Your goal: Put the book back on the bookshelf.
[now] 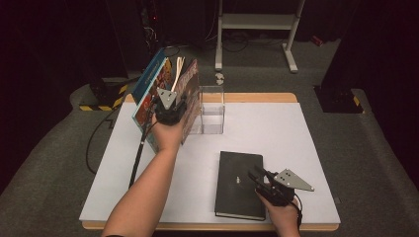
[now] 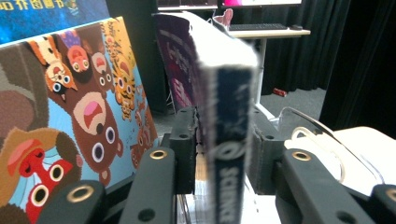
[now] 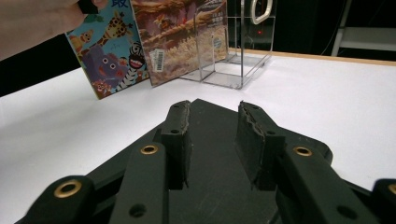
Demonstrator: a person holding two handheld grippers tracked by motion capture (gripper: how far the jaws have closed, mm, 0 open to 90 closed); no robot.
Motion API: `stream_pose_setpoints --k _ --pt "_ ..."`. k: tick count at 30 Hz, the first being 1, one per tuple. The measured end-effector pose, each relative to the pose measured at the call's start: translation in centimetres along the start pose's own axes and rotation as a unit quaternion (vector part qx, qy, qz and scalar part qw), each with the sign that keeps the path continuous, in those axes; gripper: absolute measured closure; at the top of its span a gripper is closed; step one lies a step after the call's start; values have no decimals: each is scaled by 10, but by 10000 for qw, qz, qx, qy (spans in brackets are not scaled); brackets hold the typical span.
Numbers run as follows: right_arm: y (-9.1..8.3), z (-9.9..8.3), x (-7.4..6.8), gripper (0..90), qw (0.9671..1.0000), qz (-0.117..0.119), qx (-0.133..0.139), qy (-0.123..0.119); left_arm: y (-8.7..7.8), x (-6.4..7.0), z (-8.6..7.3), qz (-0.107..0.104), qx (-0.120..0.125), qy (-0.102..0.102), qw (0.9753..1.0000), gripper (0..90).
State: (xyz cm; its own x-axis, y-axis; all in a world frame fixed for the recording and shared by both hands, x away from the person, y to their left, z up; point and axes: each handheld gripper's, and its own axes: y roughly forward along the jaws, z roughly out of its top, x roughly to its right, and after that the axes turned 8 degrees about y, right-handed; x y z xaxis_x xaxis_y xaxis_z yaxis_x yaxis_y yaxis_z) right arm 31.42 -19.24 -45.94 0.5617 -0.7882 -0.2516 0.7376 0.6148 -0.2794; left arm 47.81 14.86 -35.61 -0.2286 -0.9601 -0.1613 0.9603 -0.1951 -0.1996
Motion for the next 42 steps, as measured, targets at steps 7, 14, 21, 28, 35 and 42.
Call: stream_pose_setpoints --k 7,14,21,28,35,42 --pt "2 -2 -2 641 10000 23 -45 -33 3 -1 -2 5 -218 2 9998 732" --pt "3 -3 -1 641 10000 10 -66 -37 4 1 -3 150 -52 98 9998 840" --pt "3 -3 -1 642 10000 2 -65 -33 6 -1 -5 277 77 14 9996 842" --pt "2 -2 -1 643 10000 -6 -45 -31 10 1 -4 269 100 12 9996 842" --pt "2 -2 0 645 10000 -14 -25 -21 11 3 -4 285 102 43 9995 842" --pt "2 -2 0 644 10000 -4 -45 -27 7 -1 -7 469 68 43 9989 838"
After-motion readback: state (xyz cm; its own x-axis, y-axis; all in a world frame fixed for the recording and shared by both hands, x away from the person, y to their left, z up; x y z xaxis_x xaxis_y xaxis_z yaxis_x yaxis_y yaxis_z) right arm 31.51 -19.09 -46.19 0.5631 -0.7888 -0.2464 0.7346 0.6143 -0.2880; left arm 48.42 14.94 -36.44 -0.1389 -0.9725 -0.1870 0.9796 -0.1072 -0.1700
